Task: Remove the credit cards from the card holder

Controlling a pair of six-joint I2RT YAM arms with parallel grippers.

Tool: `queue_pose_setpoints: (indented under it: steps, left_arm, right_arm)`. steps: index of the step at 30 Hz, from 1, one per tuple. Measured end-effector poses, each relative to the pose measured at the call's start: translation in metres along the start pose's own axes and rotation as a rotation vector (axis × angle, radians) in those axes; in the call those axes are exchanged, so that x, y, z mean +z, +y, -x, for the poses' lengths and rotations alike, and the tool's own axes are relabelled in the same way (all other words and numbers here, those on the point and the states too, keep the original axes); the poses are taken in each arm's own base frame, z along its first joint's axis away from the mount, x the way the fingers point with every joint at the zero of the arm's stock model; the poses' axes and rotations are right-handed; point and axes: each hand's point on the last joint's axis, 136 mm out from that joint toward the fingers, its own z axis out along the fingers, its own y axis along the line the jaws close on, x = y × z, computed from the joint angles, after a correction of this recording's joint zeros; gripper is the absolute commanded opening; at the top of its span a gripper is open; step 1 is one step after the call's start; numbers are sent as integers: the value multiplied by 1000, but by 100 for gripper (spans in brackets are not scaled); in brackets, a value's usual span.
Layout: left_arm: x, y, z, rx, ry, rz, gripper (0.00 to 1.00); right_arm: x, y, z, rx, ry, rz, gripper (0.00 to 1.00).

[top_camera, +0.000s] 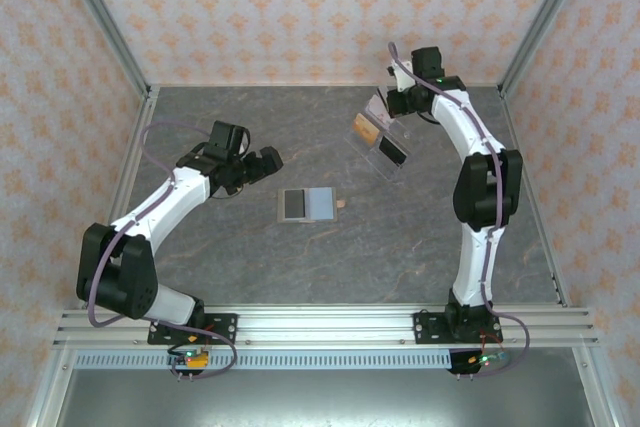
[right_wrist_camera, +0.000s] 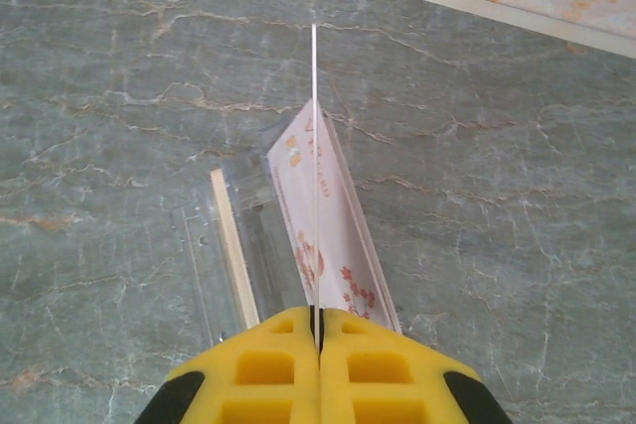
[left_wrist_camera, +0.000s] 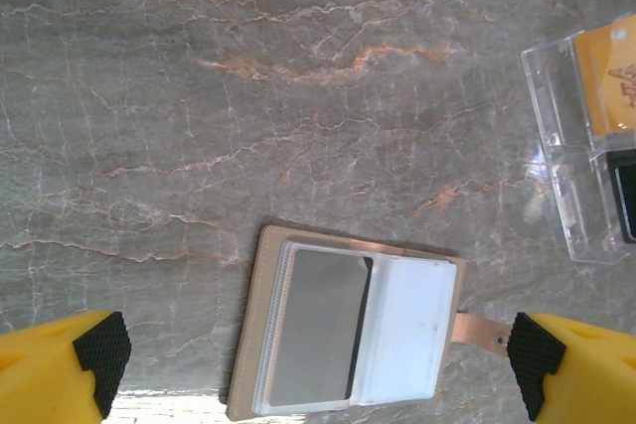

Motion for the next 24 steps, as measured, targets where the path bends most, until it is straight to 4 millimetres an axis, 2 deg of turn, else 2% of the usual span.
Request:
queue_pose_setpoints:
  steps: [3, 12, 24]
  left_arm:
    - [-1, -1, 1, 12, 2, 2, 100]
    - [-1, -1, 0, 38, 7, 4, 100]
    - [5, 3, -4, 43, 31, 20, 100]
  right_arm:
    - [4, 3, -1, -28, 13, 23, 0]
    - [27, -3, -13, -92, 86, 23, 0]
    - [25, -5, -15, -148, 104, 11, 3]
